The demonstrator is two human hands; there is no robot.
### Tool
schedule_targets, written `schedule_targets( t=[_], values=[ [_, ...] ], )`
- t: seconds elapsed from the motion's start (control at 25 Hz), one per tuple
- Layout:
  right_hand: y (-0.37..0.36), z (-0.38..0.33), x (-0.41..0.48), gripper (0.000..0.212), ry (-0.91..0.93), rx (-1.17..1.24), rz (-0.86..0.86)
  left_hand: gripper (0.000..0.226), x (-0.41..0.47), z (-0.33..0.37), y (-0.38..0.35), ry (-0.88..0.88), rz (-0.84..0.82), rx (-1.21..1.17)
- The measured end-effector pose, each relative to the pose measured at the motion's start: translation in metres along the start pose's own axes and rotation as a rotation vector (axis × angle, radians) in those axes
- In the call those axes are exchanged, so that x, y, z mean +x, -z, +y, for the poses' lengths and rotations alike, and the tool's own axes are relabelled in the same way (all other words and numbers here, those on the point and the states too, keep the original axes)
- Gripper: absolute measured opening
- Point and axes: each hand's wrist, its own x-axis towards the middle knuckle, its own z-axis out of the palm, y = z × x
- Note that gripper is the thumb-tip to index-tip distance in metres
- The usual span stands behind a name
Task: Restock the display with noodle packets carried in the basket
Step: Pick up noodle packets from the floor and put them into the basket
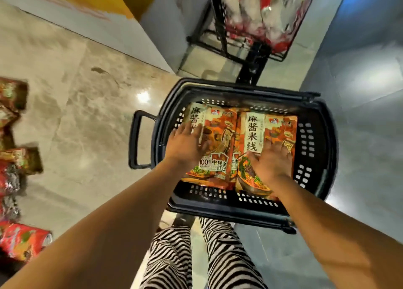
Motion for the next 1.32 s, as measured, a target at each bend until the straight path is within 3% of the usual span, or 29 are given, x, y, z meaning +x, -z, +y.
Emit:
schedule_targets(
  t=[0.16,0.28,0.56,0.8,1.32],
  values=[
    [0.042,-0.035,-0.031,0.076,0.113,0.002,-0.026,0.067,-0.042,-0.059,0.020,0.116,0.129,-0.050],
    [0.061,-0.076,-0.049,0.071,0.224,0.027,0.003,0.078,-0.079,-0.111,0.015,0.212,0.186,-0.107],
    [0.074,-0.198,-0.074,0.070,0.399,-0.069,0.074,0.071,-0.147,-0.239,-0.034,0.478,0.146,-0.191],
    [0.059,-0.350,-0.096,0.067,0.580,-0.182,0.189,0.072,-0.189,-0.364,-0.070,0.654,0.118,-0.338],
    [-0.042,-0.712,-0.173,0.066,0.660,-0.247,0.041,0.074,-0.288,-0.686,-0.135,0.921,0.071,-0.598]
  ],
)
